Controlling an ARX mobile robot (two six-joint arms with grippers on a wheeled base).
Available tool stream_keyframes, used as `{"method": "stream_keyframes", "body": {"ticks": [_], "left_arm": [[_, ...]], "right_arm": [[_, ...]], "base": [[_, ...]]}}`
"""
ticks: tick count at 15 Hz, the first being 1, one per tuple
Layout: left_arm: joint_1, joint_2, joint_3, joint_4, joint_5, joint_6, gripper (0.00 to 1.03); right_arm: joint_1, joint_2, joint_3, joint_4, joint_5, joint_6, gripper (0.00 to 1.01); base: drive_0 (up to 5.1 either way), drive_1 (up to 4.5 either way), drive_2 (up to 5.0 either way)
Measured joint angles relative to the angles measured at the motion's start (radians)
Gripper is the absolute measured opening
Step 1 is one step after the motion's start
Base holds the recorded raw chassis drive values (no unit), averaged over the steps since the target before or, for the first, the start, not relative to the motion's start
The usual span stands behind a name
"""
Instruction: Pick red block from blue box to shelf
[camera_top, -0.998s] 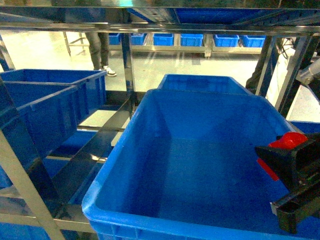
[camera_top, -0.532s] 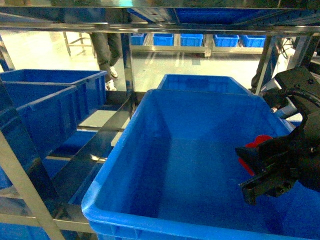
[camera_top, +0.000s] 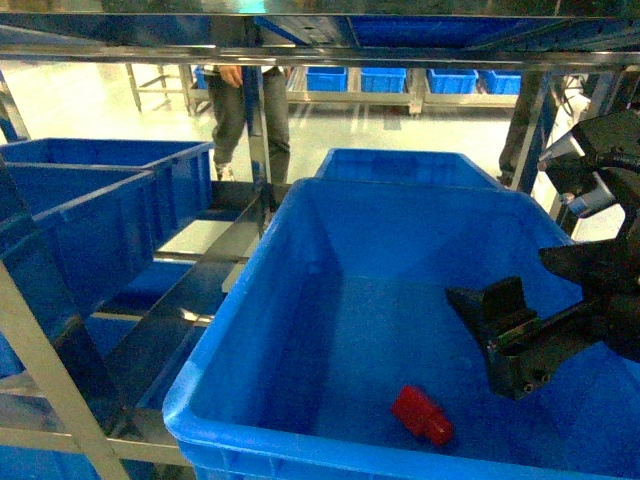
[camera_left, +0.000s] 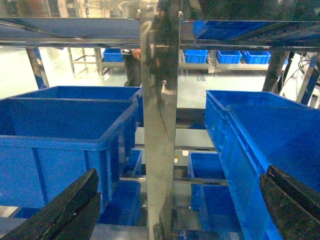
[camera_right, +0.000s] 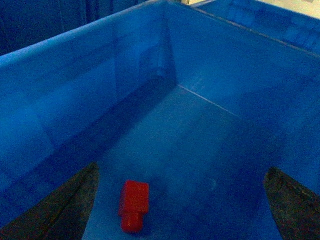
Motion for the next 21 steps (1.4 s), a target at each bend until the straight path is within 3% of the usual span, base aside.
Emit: {"method": "stream_keyframes", "body": {"ticks": [3,5,7,9,10,11,12,14,15,16,17,20,21], "left_arm": [[0.000,0.000,0.000,0.000,0.000,0.000,0.98],[0.000,0.000,0.000,0.000,0.000,0.000,0.98],[0.000,0.000,0.000,0.000,0.000,0.000,0.98],[0.000,0.000,0.000,0.000,0.000,0.000,0.98],[0.000,0.000,0.000,0.000,0.000,0.000,0.98],[0.000,0.000,0.000,0.000,0.000,0.000,0.98],[0.000,0.000,0.000,0.000,0.000,0.000,0.98],[0.000,0.000,0.000,0.000,-0.001,0.000,0.98],[0.000,0.000,0.000,0.000,0.000,0.000,0.98],[0.000,0.000,0.000,0.000,0.000,0.000,0.98],[0.000,0.000,0.000,0.000,0.000,0.000,0.98],[0.000,0.000,0.000,0.000,0.000,0.000,0.98],[0.000,0.000,0.000,0.000,0.000,0.000,0.98]], "right_arm": [[-0.038,-0.213,-0.099,-0.116,-0.051,-0.002,0.98],[-0.087,-0.484,-0.174,-0.290,-0.103,-0.014,0.98],[-0.167,-0.776,-0.248,-0.498,-0.155,-0.051,0.98],[-0.291,-1.036,-0.293,-0.635,-0.180,-0.055,0.98],[-0.293,-1.145,-0.309,-0.682,-0.165,-0.035,0.98],[-0.248,-1.227,-0.328,-0.678,-0.124,-0.010,0.98],[-0.198,-1.264,-0.340,-0.645,-0.064,0.017,0.98],[-0.197,-1.293,-0.374,-0.613,0.064,0.092,0.98],[-0.192,-1.320,-0.396,-0.621,0.146,0.111,0.98],[-0.179,-1.356,-0.411,-0.645,0.207,0.109,0.98],[-0.167,-1.378,-0.419,-0.654,0.238,0.093,0.98],[-0.155,-1.396,-0.425,-0.652,0.255,0.042,0.98],[-0.261,-1.715,-0.535,-0.767,0.188,0.111,0.02]], "base": [[0.0,0.00,0.0],[0.0,0.00,0.0],[0.0,0.00,0.0],[0.0,0.00,0.0],[0.0,0.00,0.0],[0.0,0.00,0.0],[0.0,0.00,0.0],[0.0,0.00,0.0],[0.0,0.00,0.0],[0.0,0.00,0.0],[0.0,0.00,0.0],[0.0,0.00,0.0],[0.0,0.00,0.0]]}}
